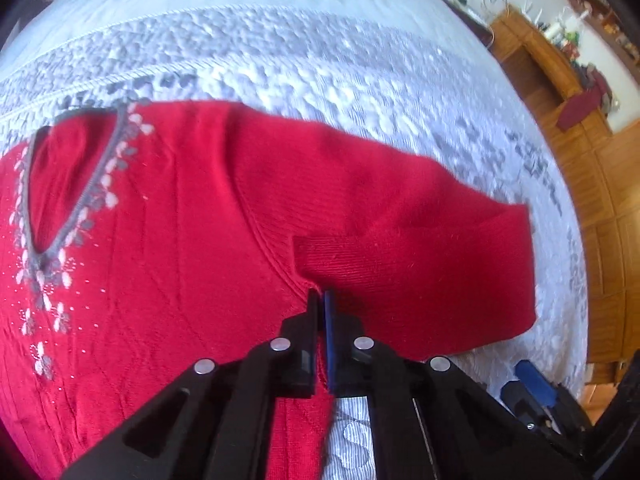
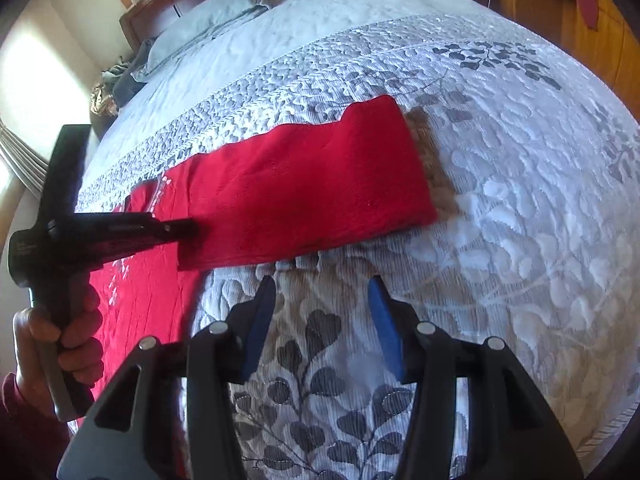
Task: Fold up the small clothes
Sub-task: 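Fold the held sleeve across the sweater body and open the right tool, then grasp the sweater side edge with the left tool and fold it inward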
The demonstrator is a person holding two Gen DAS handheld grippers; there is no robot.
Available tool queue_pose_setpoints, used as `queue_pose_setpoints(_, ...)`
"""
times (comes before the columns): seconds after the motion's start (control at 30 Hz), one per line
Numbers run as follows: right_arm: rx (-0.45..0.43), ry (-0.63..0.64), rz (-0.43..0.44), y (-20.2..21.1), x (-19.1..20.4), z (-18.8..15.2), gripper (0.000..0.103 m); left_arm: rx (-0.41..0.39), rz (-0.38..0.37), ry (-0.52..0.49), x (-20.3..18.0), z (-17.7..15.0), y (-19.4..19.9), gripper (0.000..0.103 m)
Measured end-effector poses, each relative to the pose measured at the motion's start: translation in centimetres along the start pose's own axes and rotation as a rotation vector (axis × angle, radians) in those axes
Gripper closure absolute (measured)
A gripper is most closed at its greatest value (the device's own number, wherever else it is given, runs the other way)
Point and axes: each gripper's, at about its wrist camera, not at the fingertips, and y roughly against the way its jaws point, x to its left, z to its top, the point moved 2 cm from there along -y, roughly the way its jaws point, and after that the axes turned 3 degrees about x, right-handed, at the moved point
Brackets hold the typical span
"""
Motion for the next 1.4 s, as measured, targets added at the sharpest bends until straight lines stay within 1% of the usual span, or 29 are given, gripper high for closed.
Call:
queue_pose_setpoints(0.13,-0.005,0.008,-0.020,0.0,0.1,0.0,0.054,-0.064,-0.032,0.022,0.9,0.3,2.3,0.100)
queue_pose_setpoints(0.2,-0.011,0.013,-0.020,0.1,0.2,0.0,0.054,-0.105,-0.012,0.037,2.2,0.7,4.1,0.100)
queue_pose_setpoints(0.3,-0.010,0.018,-0.016,-0.1,0.3,0.0,0.054,-0.185,0.017,0.071,5.5,1.6,8.1,0.100)
queue_pose_setpoints(0.37,-0.006,0.027,-0.020,-0.4,0.6,-0.1,0.054,-0.242,0.059,0.092,8.7,2.2,11.3,0.100)
queue_pose_setpoints(0.4,-0.002,0.035,-0.028,-0.6,0.7,-0.1,0.054,-0.276,0.099,0.107,10.8,2.4,13.2,0.100)
queue_pose_setpoints(0.47,0.006,0.046,-0.032,-1.0,1.2,-0.3,0.054,-0.316,0.165,0.122,14.2,2.8,15.7,0.100)
queue_pose_setpoints(0.53,0.012,0.055,-0.026,-1.3,1.6,-0.5,0.054,-0.333,0.246,0.154,17.9,3.0,17.4,0.100)
queue_pose_setpoints(0.57,0.017,0.065,-0.025,-1.6,2.0,-0.6,0.054,-0.332,0.270,0.167,19.4,3.0,17.8,0.100)
queue_pose_setpoints(0.6,0.023,0.074,-0.025,-1.9,2.3,-0.7,0.054,-0.326,0.296,0.179,21.0,2.9,18.0,0.100)
queue_pose_setpoints(0.67,0.037,0.085,-0.024,-2.4,2.9,-1.0,0.054,-0.291,0.347,0.202,24.3,2.9,17.1,0.100)
queue_pose_setpoints(0.77,0.071,0.091,0.008,-3.6,4.1,-1.0,0.052,-0.223,0.364,0.234,27.9,2.7,14.4,0.100)
queue_pose_setpoints(0.83,0.086,0.094,0.011,-4.1,5.1,-0.7,0.052,-0.190,0.368,0.267,30.0,2.4,12.3,0.100)
queue_pose_setpoints(0.87,0.091,0.098,0.020,-4.3,5.7,-0.3,0.051,-0.183,0.369,0.280,30.6,2.0,11.6,0.100)
queue_pose_setpoints(0.93,0.116,0.087,0.080,-5.0,7.3,1.3,0.044,-0.179,0.355,0.308,32.0,1.6,10.5,0.100)
queue_pose_setpoints(0.97,0.137,0.066,0.108,-5.7,8.1,2.3,0.036,-0.183,0.345,0.316,32.5,1.5,10.5,0.100)
queue_pose_setpoints(1.0,0.156,0.052,0.125,-6.2,8.6,3.1,0.035,-0.188,0.332,0.323,32.8,1.6,10.5,0.100)
queue_pose_setpoints(1.03,0.182,0.036,0.142,-6.9,9.2,4.0,0.034,-0.199,0.311,0.325,33.1,1.6,10.7,0.100)
queue_pose_setpoints(1.1,0.249,-0.007,0.176,-8.7,9.9,5.2,0.026,-0.213,0.310,0.307,32.7,1.7,11.2,0.100)
queue_pose_setpoints(1.13,0.282,-0.042,0.194,-9.8,10.1,5.5,0.026,-0.219,0.313,0.291,32.7,1.7,11.3,0.100)
queue_pose_setpoints(1.17,0.308,-0.081,0.199,-10.8,10.1,5.8,0.024,-0.216,0.311,0.283,32.7,1.8,11.3,0.100)
queue_pose_setpoints(1.2,0.318,-0.100,0.193,-11.2,10.0,6.0,0.025,-0.212,0.307,0.278,32.7,1.9,11.3,0.100)
queue_pose_setpoints(1.23,0.319,-0.109,0.184,-11.5,10.0,6.2,0.029,-0.203,0.306,0.272,32.9,1.8,11.0,0.100)
queue_pose_setpoints(1.27,0.314,-0.098,0.176,-11.3,10.1,6.3,0.051,-0.197,0.306,0.266,33.1,1.8,10.7,0.100)
queue_pose_setpoints(1.3,0.319,-0.086,0.179,-11.2,10.2,6.4,0.081,-0.191,0.308,0.262,33.3,1.8,10.4,0.100)
queue_pose_setpoints(1.33,0.335,-0.082,0.196,-11.1,10.1,6.3,0.087,-0.187,0.306,0.260,33.5,1.8,10.1,0.100)
queue_pose_setpoints(1.37,0.345,-0.080,0.204,-11.0,10.0,6.2,0.089,-0.184,0.299,0.259,33.6,1.7,9.9,0.100)
queue_pose_setpoints(1.4,0.354,-0.053,0.177,-10.8,9.8,6.0,0.091,-0.181,0.292,0.260,33.7,1.7,9.7,0.099)
